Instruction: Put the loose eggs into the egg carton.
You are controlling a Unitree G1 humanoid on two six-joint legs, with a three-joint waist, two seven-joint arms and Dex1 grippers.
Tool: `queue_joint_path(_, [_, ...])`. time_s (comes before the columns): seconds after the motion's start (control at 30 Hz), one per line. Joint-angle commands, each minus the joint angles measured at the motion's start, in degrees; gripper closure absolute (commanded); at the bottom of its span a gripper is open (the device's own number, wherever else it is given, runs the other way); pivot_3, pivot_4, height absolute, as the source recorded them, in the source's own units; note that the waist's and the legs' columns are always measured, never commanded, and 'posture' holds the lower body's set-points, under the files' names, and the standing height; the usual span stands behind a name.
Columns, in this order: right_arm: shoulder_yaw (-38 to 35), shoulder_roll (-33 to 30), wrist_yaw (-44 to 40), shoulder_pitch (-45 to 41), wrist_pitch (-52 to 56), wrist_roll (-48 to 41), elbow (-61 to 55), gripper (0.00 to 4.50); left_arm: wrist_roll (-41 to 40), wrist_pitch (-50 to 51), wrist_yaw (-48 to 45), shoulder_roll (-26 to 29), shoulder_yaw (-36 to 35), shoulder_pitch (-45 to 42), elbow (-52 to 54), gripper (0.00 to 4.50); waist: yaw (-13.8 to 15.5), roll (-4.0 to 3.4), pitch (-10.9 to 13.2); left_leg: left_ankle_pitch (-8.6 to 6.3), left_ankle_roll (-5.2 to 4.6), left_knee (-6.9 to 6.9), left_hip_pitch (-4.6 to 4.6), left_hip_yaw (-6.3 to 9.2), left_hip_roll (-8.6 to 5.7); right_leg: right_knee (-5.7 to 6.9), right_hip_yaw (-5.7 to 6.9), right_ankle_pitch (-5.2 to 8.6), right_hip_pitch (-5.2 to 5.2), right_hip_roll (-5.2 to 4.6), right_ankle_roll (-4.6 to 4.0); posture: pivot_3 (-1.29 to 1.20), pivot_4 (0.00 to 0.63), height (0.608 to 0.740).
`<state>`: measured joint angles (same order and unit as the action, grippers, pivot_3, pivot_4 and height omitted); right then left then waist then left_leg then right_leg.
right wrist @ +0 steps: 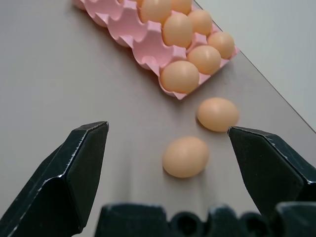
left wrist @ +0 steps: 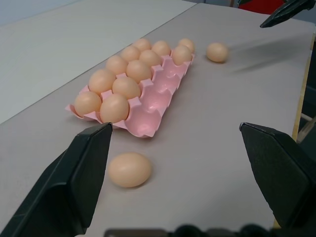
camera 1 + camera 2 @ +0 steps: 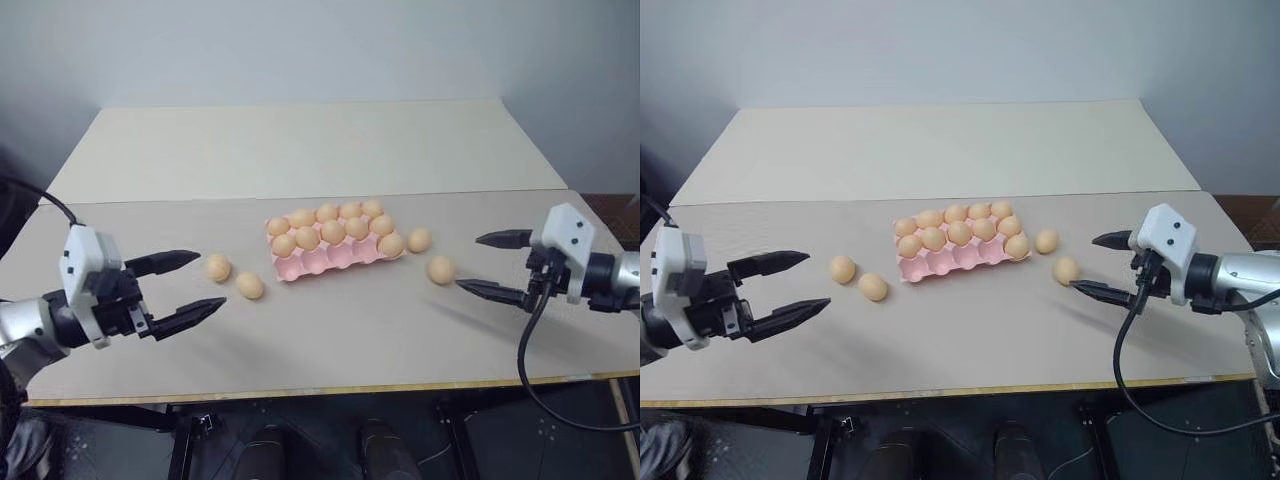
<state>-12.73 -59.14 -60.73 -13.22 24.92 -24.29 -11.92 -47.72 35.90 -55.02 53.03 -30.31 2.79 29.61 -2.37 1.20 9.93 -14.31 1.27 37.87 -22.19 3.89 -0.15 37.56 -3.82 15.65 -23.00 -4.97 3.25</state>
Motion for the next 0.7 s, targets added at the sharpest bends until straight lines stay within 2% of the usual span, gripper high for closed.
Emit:
queue_joint_path(0.03, [2.6, 2.0, 4.8, -0.6, 2.6, 2.4, -2.5, 0.01, -1.1, 0.7, -1.3, 1.5, 1.8, -2.7, -1.3, 0.00, 0.0, 0.00, 0.0, 0.00, 0.00, 0.00, 0.00, 0.00, 0.00, 0.01, 0.00, 0.00, -0.01, 0.00, 0.00, 0.00, 0.150, 0.740])
queue_joint_path(0.2, [8.5, 7.4, 12.8, -3.8, 5.5, 7.9, -1.5, 0.01, -1.4, 1.8, -3.0, 2.4, 2.9, -3.4, -1.8, 0.00, -0.4, 0.02, 0.0, 0.00, 0.00, 0.00, -0.03, -0.07, 0.02, 0.08, -0.10, 0.00, -0.13, 0.03, 0.00, 0.00, 0.150, 0.740])
queue_joint_path(0.4, [13.2, 13.3, 21.0, -9.4, 9.7, 13.7, 5.4, 0.01, -1.8, 2.4, -3.0, 2.9, 3.5, -4.6, -2.0, 0.00, -0.1, 0.02, 0.0, 0.01, 0.01, 0.00, -0.04, -0.06, 0.01, 0.07, -0.10, 0.00, -0.14, 0.03, 0.00, 0.00, 0.150, 0.740])
queue_joint_path(0.6, [15.1, 16.8, 22.4, -11.9, 9.4, 15.9, 12.0, 0.01, -1.7, 2.7, -3.3, 3.6, 3.6, -5.4, -2.3, 0.00, -0.1, 0.02, 0.0, 0.01, 0.01, 0.00, -0.09, -0.06, 0.00, 0.06, -0.09, 0.00, -0.17, 0.01, 0.00, 0.00, 0.150, 0.740])
queue_joint_path(0.7, [14.5, 18.3, 23.6, -12.6, 7.9, 16.4, 13.7, 0.55, -1.7, 3.0, -3.4, 3.8, 3.5, -5.5, -2.2, 0.00, -0.2, 0.02, 0.0, 0.01, 0.01, 0.00, -0.06, -0.06, 0.00, 0.08, -0.09, 0.00, -0.16, 0.02, 0.00, 0.00, 0.150, 0.740])
